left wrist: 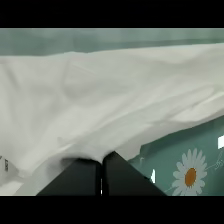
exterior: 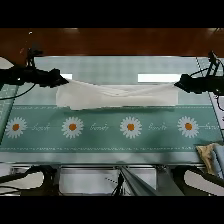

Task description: Fold the shirts.

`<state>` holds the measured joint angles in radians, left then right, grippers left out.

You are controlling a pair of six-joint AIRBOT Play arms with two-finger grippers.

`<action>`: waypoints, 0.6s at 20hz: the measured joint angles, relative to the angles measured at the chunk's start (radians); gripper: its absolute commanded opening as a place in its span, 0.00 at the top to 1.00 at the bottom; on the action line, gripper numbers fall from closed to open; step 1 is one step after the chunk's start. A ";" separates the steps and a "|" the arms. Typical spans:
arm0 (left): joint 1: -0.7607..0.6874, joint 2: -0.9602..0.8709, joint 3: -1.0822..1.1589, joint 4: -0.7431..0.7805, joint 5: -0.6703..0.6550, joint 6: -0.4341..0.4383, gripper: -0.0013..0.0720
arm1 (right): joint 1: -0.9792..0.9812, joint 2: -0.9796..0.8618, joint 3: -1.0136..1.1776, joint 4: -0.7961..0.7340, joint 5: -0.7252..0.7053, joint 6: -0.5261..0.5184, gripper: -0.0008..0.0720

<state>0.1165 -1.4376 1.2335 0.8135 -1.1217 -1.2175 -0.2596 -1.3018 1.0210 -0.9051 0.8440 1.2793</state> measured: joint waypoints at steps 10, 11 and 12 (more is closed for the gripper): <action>0.016 -0.339 0.208 -0.006 -0.041 -0.067 0.17 | 0.025 -0.201 0.005 0.030 -0.160 0.007 0.58; 0.018 -0.354 0.212 -0.006 -0.056 -0.073 0.06 | 0.024 -0.206 0.005 0.027 -0.158 -0.002 0.46; 0.023 -0.365 0.217 -0.006 -0.082 -0.074 0.06 | 0.021 -0.209 0.006 0.018 -0.145 -0.015 0.42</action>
<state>0.1390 -1.8023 1.4509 0.8078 -1.2041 -1.2911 -0.2390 -1.5112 1.0267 -0.8871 0.6987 1.2644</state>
